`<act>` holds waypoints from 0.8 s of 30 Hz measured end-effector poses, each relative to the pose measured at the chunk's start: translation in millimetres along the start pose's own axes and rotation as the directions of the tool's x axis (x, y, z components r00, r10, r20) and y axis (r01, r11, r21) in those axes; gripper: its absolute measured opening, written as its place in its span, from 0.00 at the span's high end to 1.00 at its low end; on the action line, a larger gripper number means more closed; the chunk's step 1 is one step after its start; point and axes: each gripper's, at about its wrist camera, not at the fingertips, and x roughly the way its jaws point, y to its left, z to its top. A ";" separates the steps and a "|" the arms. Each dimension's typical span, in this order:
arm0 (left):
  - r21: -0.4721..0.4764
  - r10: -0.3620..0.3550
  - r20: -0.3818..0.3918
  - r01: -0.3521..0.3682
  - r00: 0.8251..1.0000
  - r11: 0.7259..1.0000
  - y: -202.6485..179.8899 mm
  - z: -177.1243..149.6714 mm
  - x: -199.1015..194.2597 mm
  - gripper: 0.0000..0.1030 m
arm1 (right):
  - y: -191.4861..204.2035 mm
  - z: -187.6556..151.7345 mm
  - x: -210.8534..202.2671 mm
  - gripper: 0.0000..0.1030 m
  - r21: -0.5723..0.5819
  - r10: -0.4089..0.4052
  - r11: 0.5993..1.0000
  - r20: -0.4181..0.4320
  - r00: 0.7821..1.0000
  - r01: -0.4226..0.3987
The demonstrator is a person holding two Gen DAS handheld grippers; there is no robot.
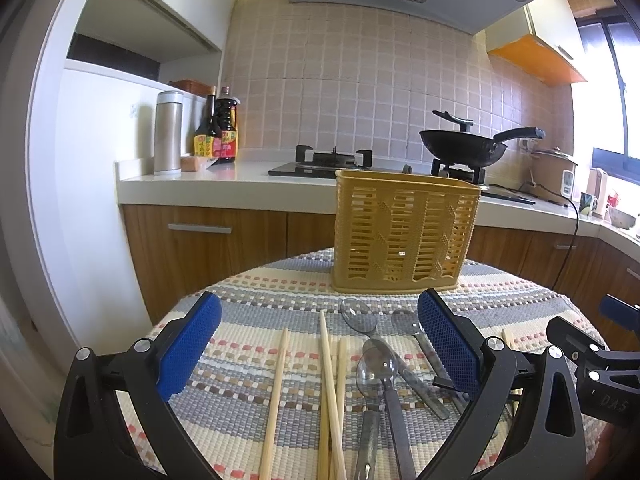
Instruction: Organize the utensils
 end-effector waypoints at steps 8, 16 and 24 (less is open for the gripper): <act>0.001 -0.003 0.000 0.003 1.000 1.000 -0.8 2.0 0.4 0.07 | 0.4 0.5 0.1 0.06 -0.007 -0.001 1.000 -0.002 1.000 0.001; 0.001 -0.003 0.000 0.003 1.000 1.000 -1.6 1.9 0.2 0.07 | 0.8 -0.1 1.4 0.06 -0.007 -0.002 1.000 -0.002 1.000 0.002; 0.000 0.000 0.002 0.000 1.000 1.000 -2.0 2.0 0.5 0.07 | 0.3 -0.6 1.5 0.06 0.004 0.002 1.000 0.007 1.000 -0.002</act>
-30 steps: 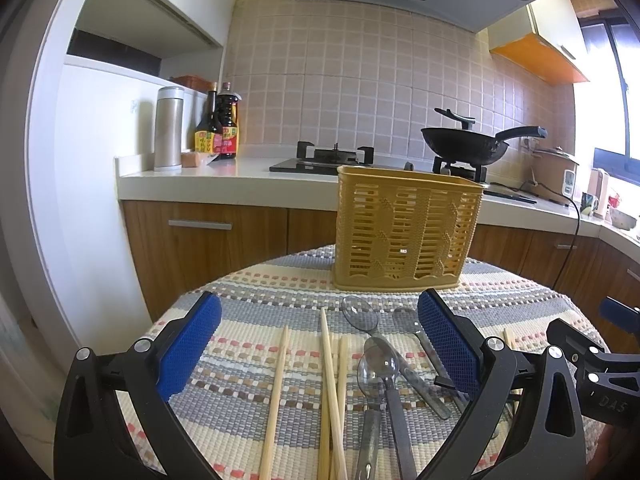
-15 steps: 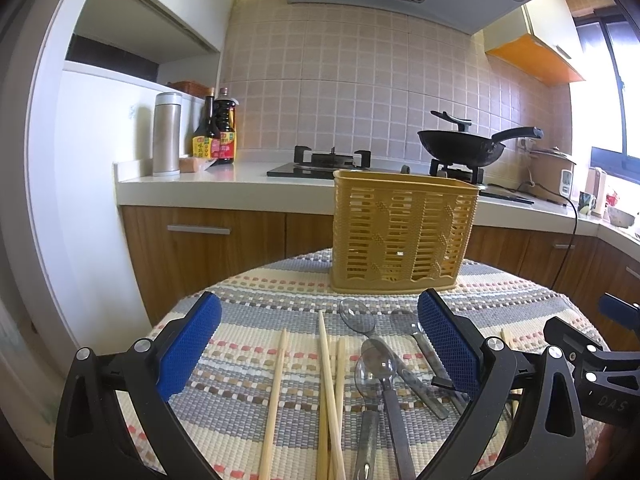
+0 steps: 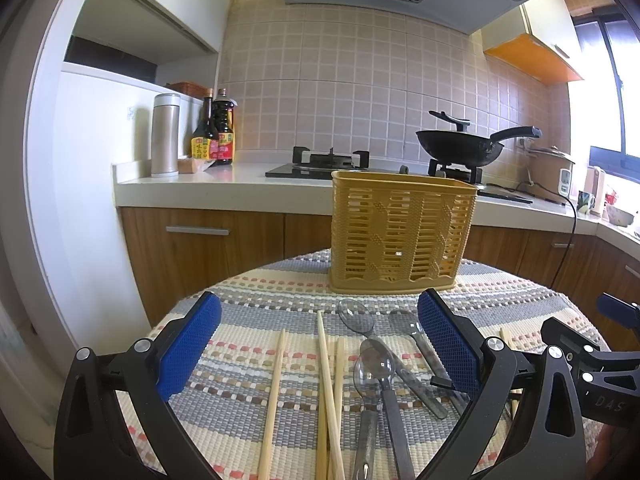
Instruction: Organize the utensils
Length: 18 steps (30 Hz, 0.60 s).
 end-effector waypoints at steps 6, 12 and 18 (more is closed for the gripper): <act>-0.061 -0.022 -0.014 0.021 1.000 0.998 12.2 5.6 2.6 0.07 | -3.4 1.2 -1.9 0.06 0.031 -0.020 0.999 0.025 0.999 0.019; -0.138 -0.091 -0.112 0.076 0.990 0.988 54.2 26.4 11.3 0.08 | -15.3 8.4 3.2 0.06 0.086 -0.032 0.996 -0.004 0.999 0.032; -0.182 -0.262 -0.393 0.204 0.882 0.962 89.0 42.4 63.0 0.27 | -18.6 33.0 26.5 0.11 0.060 -0.010 0.998 -0.216 0.976 0.024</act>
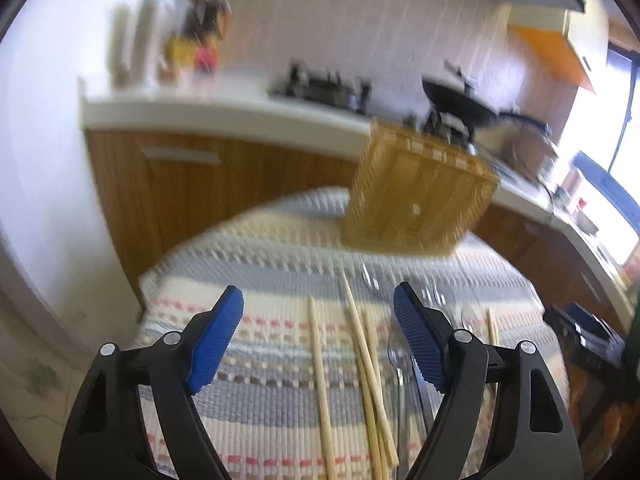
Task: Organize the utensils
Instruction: 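Grasp a wooden chopstick with the left gripper while the right gripper grasps another chopstick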
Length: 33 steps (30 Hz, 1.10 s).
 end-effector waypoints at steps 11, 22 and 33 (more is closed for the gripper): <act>0.061 0.019 -0.377 0.005 0.926 0.998 -1.3 -4.6 78.8 0.58 | -14.5 22.5 73.7 0.45 0.085 0.115 0.993 -0.465 0.878 -0.085; 0.162 0.112 -0.455 -0.042 0.883 0.986 -12.5 -4.7 104.6 0.69 | 9.3 6.0 111.7 0.69 0.115 0.126 0.991 -0.644 0.755 -0.068; 0.332 0.237 -0.445 -0.087 0.864 0.939 -42.9 -12.3 113.4 0.95 | 59.3 -7.3 120.1 0.89 -0.126 -0.083 0.992 -0.641 0.763 0.002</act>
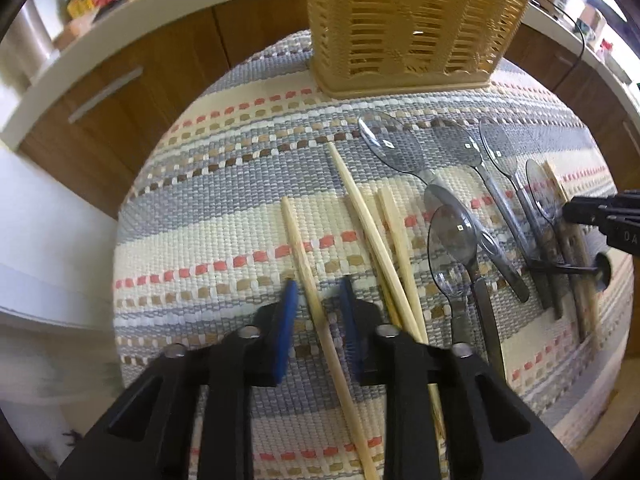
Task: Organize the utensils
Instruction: 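Grasp a wooden chopstick with the left gripper while the right gripper grasps another chopstick, then lift both held chopsticks up over the yellow basket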
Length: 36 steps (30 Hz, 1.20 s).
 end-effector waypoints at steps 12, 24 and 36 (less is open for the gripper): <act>-0.084 -0.164 0.279 0.194 0.946 0.977 14.3 -3.4 -59.8 0.96 | -25.5 -24.6 -67.4 0.90 -0.024 0.138 0.990 0.250 0.958 -0.136; 0.002 -0.265 0.619 0.336 0.739 0.942 10.3 1.5 -155.8 0.96 | -38.9 -48.6 -170.4 0.90 -0.190 0.346 0.935 0.667 0.660 -0.299; -0.024 -0.121 0.860 0.276 0.496 0.961 13.6 108.3 -195.2 0.96 | -53.9 42.1 -241.5 0.90 -0.163 0.298 0.936 0.839 0.455 -0.312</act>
